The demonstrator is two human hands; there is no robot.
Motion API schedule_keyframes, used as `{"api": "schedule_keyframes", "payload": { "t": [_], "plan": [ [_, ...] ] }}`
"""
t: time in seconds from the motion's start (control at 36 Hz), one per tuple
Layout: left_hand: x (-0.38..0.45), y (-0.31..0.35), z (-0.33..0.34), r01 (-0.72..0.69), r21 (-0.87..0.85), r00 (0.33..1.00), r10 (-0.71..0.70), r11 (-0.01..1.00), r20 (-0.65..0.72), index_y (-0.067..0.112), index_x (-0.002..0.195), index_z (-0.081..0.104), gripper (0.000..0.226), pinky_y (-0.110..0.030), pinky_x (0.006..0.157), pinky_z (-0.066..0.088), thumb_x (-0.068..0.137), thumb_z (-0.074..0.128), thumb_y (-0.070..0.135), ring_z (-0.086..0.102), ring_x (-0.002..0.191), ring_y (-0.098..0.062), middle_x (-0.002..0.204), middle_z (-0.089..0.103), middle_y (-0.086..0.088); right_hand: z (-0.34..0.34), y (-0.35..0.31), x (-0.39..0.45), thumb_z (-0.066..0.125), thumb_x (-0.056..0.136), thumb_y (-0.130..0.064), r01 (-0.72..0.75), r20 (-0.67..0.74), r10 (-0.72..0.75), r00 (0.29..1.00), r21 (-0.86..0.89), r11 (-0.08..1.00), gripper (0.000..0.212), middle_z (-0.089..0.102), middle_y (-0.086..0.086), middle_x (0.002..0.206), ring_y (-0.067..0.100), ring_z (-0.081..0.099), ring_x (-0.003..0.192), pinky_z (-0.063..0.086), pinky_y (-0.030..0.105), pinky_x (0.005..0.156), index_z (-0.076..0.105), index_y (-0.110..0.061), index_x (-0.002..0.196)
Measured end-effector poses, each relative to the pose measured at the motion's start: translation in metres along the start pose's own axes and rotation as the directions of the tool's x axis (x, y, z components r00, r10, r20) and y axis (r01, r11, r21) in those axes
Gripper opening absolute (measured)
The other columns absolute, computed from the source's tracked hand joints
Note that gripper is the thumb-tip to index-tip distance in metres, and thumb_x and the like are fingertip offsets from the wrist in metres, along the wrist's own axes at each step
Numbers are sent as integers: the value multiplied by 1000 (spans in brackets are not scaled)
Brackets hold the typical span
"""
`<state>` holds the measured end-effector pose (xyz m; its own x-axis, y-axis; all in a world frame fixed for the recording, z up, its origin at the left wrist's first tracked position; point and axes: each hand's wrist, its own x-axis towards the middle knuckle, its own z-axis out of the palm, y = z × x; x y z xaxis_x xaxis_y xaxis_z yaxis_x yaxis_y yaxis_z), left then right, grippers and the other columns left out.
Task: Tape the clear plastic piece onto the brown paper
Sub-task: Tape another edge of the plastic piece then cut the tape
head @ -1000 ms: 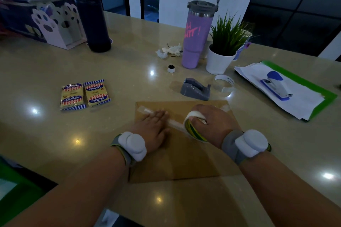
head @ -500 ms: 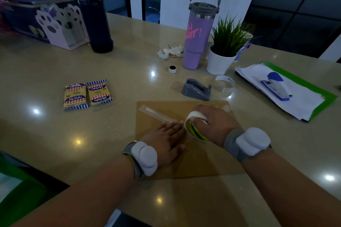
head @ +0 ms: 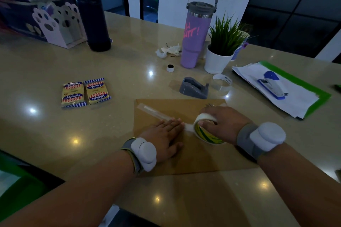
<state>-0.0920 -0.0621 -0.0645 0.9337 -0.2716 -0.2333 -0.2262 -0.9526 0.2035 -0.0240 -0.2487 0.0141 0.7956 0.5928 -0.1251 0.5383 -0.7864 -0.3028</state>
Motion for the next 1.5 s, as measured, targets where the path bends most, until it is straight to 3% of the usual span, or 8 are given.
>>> {"api": "schedule_keyframes", "payload": {
  "t": [0.31,0.44,0.61,0.78,1.2,1.33,1.42,1.5],
  "plan": [
    [4,18,5,41,70,997,-37,997,-68,29,146,7,61,-45,119,2,92,23,52,1,146,-23,158,6,-4,3,23,-14,61,82,-41,-78,-60,93,994,222,972,35,57,-4,87,6,53,70,40,18,61,61,-18,109],
    [4,18,3,-44,99,998,47,994,-31,25,146,2,59,-43,118,-7,95,20,47,-8,146,-16,159,-3,3,5,19,-10,56,85,-43,-63,-81,82,993,208,976,37,62,11,88,24,57,79,43,32,70,60,-9,100],
    [7,17,4,-107,82,994,107,991,8,21,146,1,57,-37,118,-7,96,20,41,-5,146,-17,159,0,0,8,12,-7,55,85,-44,-49,-81,68,994,216,975,47,62,15,109,28,58,98,49,42,88,56,-9,116],
    [8,17,0,-120,95,993,118,988,32,21,147,1,58,-37,118,-4,96,20,42,-2,146,-19,159,2,-1,9,11,-6,55,85,-44,-34,-78,51,996,215,976,43,64,16,104,28,59,94,49,39,84,58,-7,107],
    [10,18,-2,-115,173,993,108,978,52,22,147,1,58,-42,121,5,96,20,42,1,146,-19,159,2,0,6,15,-6,50,87,-48,-79,-57,88,994,147,986,50,57,7,104,26,55,100,43,33,86,55,-11,119],
    [9,19,-1,-109,141,994,106,984,32,23,146,3,57,-43,120,3,96,22,40,1,146,-20,159,4,-2,4,23,-12,56,83,-46,-99,-60,115,992,225,969,26,51,-11,72,14,53,73,38,20,58,56,-22,93],
    [9,22,-1,-107,134,994,105,985,23,22,147,4,57,-44,120,3,96,23,39,0,146,-20,159,5,-1,5,30,-19,57,84,-45,-128,-15,135,991,240,962,26,57,-2,78,15,54,74,43,26,64,58,-21,92],
    [10,19,0,-100,124,995,97,987,26,22,147,3,57,-43,120,1,96,22,39,-1,146,-19,159,3,0,9,32,-21,59,84,-40,-127,-15,140,990,329,936,18,61,5,82,21,57,79,44,29,68,56,-25,74]
  ]
}}
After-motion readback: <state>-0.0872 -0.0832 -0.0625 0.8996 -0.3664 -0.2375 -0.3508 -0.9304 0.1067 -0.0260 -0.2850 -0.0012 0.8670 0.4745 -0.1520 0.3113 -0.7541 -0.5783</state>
